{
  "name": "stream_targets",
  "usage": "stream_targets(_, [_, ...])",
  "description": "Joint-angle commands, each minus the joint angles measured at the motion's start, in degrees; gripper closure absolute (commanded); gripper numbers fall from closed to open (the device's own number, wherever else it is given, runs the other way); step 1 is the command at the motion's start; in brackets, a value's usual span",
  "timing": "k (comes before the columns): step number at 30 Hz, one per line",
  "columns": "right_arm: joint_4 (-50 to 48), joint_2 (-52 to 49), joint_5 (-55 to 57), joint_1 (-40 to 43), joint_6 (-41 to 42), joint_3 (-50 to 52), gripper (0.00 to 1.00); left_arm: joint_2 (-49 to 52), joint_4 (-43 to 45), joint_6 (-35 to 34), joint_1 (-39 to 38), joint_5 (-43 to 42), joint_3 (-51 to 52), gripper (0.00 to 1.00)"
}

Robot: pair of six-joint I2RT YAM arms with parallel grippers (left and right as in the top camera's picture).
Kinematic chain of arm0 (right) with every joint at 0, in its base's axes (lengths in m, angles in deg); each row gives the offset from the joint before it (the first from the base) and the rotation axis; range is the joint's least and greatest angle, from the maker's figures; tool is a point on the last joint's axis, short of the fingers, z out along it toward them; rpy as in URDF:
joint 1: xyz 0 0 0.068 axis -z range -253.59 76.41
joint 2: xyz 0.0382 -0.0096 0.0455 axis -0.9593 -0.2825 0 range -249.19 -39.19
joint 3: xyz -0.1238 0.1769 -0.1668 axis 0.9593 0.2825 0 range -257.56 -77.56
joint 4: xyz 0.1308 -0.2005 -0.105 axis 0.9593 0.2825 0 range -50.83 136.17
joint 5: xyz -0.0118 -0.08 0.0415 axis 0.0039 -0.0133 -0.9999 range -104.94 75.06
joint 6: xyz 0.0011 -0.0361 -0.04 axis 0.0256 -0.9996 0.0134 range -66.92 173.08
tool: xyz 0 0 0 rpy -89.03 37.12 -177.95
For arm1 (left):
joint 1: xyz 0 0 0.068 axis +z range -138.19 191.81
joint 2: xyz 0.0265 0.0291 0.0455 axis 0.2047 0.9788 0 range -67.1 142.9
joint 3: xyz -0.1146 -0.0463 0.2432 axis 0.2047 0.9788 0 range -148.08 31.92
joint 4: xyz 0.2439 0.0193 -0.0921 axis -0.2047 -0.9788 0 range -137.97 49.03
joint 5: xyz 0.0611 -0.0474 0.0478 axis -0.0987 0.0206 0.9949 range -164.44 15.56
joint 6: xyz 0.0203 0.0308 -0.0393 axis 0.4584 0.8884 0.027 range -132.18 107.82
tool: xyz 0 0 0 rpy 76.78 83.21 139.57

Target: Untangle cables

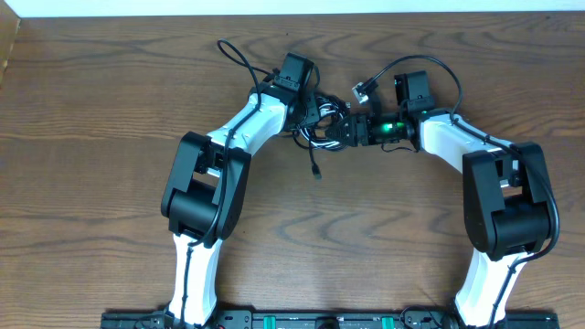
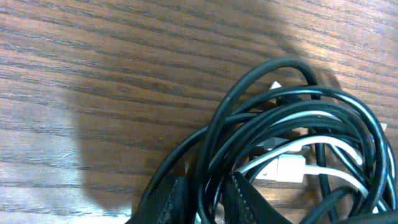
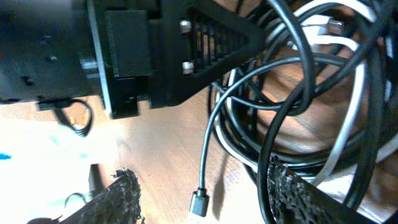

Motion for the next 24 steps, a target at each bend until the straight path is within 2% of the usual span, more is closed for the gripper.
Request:
stream_targets(1, [0.3,-0.5,-6.0,0.1,-3.3,-0.2,0.4,2.2,-1.6,-0.3,0.3,1.8,1.4,0.73])
stream_targets(9, [0.1,-4.6,-6.4,0.9,-4.5,-0.2,0.42,2.2,-1.6,-0.3,0.3,1.8,1.4,0.73])
stream_targets(13, [-3.5,-9.3,-15.3,0.9,-4.5,-0.2,0.42,2.2,-1.6,-0.3,0.3,1.8,1.4,0.73])
stream_targets(15, [-5.5,-11.1,-16.2,0.9,-2.8,-0.2,0.45,2.2,-1.6,-0.3,0.3,1.8,1.4,0.73])
stream_targets(19, [-7.3,-11.9,-13.5,2.2,6.0,-0.2,0.5,2.2,-1.7,-0.3,0.3,1.8,1.4,0.73])
stream_targets(24, [-7.5,-11.9,-16.1,2.6,2.1,-0.2,0.67,2.2,-1.8,-0.3,0.3,1.8,1.4,0.73])
